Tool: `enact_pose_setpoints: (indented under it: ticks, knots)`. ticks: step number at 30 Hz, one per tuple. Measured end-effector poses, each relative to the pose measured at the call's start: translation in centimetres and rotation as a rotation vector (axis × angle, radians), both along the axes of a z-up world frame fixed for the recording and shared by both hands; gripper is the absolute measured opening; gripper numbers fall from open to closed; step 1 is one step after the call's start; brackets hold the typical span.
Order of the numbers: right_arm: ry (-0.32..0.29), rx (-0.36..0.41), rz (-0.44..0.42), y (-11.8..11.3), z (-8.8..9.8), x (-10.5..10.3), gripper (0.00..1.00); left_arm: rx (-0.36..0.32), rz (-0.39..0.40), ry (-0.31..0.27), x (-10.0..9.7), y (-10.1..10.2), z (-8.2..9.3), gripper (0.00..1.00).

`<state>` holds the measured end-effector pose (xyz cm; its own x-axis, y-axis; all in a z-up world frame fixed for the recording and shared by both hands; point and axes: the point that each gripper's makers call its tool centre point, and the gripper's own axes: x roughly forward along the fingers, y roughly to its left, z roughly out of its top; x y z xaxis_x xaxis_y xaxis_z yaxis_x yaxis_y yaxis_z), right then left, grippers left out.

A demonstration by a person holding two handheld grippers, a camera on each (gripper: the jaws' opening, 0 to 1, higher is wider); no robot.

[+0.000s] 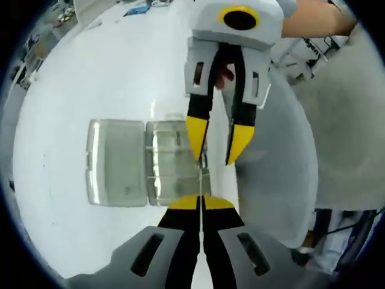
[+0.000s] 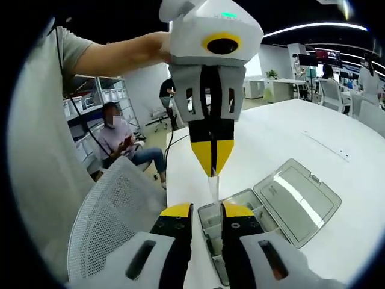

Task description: Insert the divider into the dual guide fixture by aligning both edges with the guide slots and pushing it downward to the bottom, including one-sided entry, uneven engagement, binding, and posture correction.

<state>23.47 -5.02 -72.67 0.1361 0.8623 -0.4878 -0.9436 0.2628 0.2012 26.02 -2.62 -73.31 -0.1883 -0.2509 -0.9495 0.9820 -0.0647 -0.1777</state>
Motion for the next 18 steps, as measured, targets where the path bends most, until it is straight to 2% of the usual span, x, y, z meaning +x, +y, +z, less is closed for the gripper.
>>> enact_pose_setpoints:
  ticks: [5, 18]
  knots:
    - [0.007, 0.007, -0.019, -0.2, 0.2, 0.0, 0.22, 0.053, -0.021, -0.029, 0.0, 0.4, -1.1, 0.0]
    - [-0.022, -0.035, -0.064, -1.3, -0.4, 0.1, 0.4, 0.126, 0.031, -0.066, 1.0, 0.6, -2.5, 0.0]
